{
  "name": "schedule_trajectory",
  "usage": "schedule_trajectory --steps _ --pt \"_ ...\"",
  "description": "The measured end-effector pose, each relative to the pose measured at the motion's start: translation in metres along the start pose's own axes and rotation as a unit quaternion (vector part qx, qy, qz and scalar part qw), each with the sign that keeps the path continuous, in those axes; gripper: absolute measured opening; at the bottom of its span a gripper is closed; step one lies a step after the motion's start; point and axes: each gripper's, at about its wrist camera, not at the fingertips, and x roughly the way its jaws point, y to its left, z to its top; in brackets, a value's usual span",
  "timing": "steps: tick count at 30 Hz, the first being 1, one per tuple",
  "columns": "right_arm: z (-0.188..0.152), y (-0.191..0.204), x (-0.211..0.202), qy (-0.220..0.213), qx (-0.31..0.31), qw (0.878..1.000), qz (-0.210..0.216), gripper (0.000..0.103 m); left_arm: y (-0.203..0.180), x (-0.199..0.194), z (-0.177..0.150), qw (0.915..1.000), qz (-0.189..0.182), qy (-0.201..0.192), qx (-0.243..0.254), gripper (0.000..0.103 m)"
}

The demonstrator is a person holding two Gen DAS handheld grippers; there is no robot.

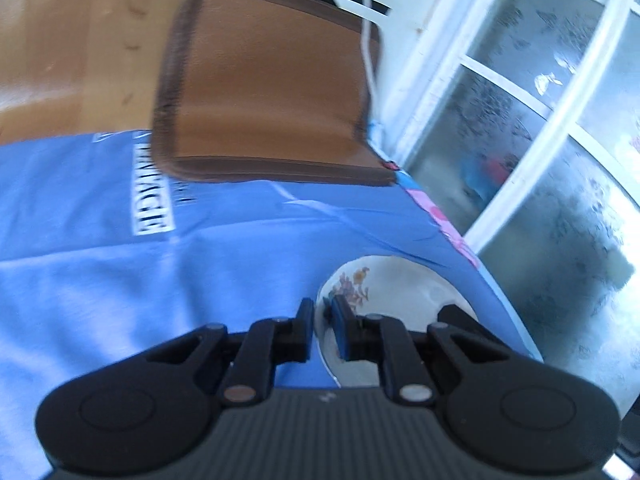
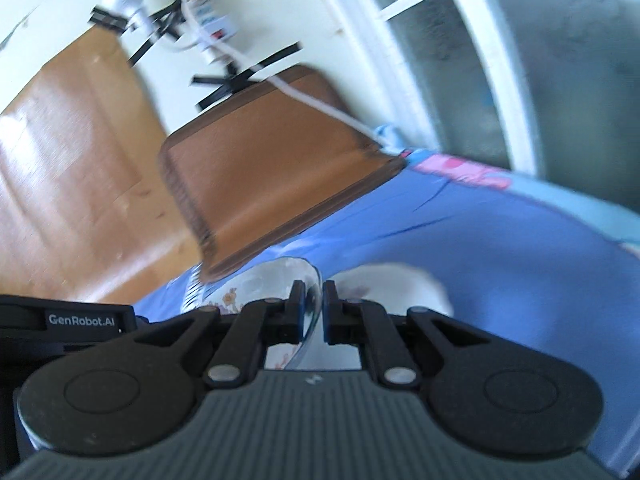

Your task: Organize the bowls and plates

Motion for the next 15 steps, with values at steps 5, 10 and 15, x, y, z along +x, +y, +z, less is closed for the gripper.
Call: schedule_trajectory --steps 5,10,15 --pt "0.004 -0.022 -0.007 -0.016 0.007 1.000 -0.022 0.011 -0.024 0.017 0.002 0.9997 -0.004 0.010 0.020 0.012" --pt "0.003 -0.038 -0.007 -0.014 0.022 0.999 -0.033 0.011 -0.032 0.029 -0.001 0.9994 -0.005 0.023 0.025 0.012" --pt "0.001 -0.039 -0.005 -0.011 0.024 0.999 -0.036 0.011 -0.032 0.031 -0.002 0.9994 -0.001 0.026 0.023 0.012"
